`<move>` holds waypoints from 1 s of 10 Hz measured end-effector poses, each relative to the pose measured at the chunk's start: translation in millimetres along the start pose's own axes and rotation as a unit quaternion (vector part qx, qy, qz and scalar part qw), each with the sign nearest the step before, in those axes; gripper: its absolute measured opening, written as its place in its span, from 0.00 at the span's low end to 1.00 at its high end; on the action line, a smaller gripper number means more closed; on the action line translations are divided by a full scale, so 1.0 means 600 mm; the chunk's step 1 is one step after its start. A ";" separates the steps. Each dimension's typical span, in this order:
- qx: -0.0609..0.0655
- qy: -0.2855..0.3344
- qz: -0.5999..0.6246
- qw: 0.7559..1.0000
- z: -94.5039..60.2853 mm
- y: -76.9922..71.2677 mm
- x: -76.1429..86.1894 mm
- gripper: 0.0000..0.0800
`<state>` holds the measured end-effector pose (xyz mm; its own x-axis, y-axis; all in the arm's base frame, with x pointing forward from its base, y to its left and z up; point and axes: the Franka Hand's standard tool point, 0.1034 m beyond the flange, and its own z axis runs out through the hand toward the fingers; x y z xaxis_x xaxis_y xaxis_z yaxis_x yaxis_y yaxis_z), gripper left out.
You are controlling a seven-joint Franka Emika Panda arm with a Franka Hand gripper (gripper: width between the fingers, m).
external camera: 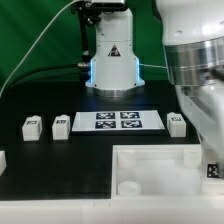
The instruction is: Assemble one leg
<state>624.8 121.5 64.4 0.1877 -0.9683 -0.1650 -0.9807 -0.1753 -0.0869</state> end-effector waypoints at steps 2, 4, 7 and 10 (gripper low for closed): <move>-0.003 0.002 -0.162 0.987 0.002 0.000 -0.010 0.79; -0.005 0.004 -0.247 0.969 0.002 0.001 -0.004 0.81; -0.033 0.020 -0.517 0.855 -0.007 -0.005 -0.002 0.81; -0.035 0.033 -0.576 0.816 -0.007 -0.009 0.000 0.66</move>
Offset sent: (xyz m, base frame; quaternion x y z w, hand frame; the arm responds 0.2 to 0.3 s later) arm 0.0000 0.0000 0.0000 0.0000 0.0000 -0.2667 0.9638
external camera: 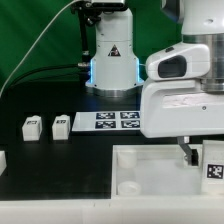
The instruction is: Assemble one leg
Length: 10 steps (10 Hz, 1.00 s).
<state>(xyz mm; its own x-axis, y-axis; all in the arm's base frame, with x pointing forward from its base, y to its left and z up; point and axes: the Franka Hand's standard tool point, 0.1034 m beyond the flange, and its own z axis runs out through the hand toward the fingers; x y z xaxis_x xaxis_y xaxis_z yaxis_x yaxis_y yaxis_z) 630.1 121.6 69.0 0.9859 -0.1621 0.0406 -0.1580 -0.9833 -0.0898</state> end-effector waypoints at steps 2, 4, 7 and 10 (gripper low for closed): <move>-0.002 0.000 0.029 1.000 0.000 0.006 0.001 0.37; -0.002 0.000 0.135 0.991 0.000 0.008 0.002 0.37; -0.002 0.001 0.347 0.938 0.000 0.014 0.004 0.37; 0.024 -0.029 0.592 0.805 0.001 0.018 0.001 0.37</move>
Offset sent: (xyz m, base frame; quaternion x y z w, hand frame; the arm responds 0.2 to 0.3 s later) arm 0.0000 0.0000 0.0000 0.0000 0.0000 0.2667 0.9638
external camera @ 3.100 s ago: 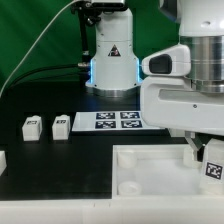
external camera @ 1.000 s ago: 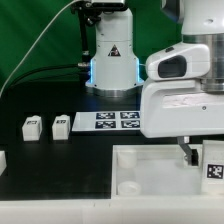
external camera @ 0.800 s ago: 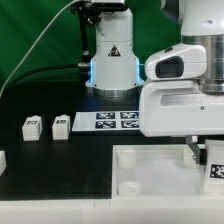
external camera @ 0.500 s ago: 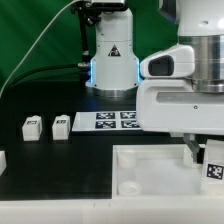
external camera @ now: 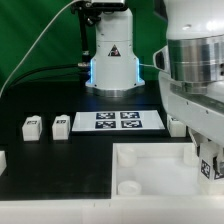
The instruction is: Assemble one leg
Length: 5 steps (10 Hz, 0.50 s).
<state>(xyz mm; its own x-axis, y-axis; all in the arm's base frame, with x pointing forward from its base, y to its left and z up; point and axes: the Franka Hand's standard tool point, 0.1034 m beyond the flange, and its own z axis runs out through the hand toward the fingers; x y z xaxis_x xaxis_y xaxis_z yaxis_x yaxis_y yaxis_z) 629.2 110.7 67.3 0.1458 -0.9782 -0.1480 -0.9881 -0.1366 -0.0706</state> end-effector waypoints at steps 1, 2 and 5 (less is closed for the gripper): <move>0.003 -0.011 0.079 0.997 0.001 0.002 -0.001 0.37; 0.004 -0.013 0.126 0.992 0.002 0.003 -0.003 0.37; 0.002 -0.013 0.244 0.970 0.003 0.005 -0.004 0.37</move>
Offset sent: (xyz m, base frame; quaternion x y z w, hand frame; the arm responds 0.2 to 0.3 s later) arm -0.0003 0.0011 -0.0010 -0.0033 -0.0098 0.1835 0.9830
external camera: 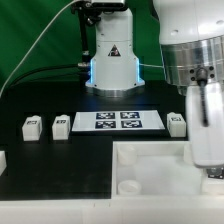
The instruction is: Assemble one leg
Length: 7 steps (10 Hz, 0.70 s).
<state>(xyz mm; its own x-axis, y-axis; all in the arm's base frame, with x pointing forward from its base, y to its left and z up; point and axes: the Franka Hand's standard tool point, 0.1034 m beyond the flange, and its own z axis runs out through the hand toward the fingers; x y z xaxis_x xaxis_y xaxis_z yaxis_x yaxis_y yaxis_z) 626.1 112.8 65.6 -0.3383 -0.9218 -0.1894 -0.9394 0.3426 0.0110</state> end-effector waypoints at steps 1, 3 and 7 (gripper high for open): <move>0.001 0.002 0.019 1.000 -0.001 -0.001 0.001 0.37; 0.001 0.005 0.012 1.000 -0.001 -0.001 0.003 0.37; -0.004 0.005 -0.016 1.000 -0.003 0.028 -0.013 0.67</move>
Offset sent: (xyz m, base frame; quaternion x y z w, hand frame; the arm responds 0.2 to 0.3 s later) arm 0.0000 0.0000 0.0000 0.0000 0.0000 0.0000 1.0000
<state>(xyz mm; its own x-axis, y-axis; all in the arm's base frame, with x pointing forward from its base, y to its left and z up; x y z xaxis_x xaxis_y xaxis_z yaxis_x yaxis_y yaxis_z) 612.6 125.3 69.0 -0.3086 -0.9339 -0.1803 -0.9502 0.3114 0.0135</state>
